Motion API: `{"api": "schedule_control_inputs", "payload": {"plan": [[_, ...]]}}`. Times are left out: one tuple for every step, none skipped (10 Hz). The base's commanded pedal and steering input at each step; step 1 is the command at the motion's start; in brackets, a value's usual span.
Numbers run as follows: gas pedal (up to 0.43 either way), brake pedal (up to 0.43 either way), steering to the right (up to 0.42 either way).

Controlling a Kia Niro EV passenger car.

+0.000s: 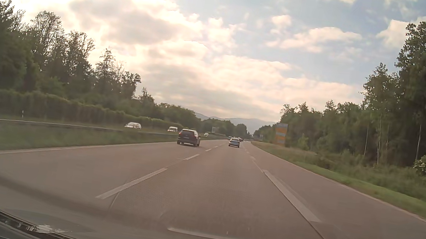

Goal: Follow the waypoints while adhering to traffic rules and regulations

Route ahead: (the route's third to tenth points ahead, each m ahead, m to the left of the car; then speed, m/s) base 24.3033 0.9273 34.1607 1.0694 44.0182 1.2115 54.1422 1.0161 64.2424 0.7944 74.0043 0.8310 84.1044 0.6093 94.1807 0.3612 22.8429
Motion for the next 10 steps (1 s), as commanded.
{"api": "schedule_control_inputs", "payload": {"plan": [[0.157,0.000,0.000],[0.157,0.000,0.000],[0.157,0.000,0.000],[0.157,0.000,0.000],[0.157,0.000,0.000],[0.157,0.000,0.000],[0.157,0.000,0.000],[0.157,0.000,0.000],[0.157,0.000,0.000],[0.157,0.000,0.000]]}}
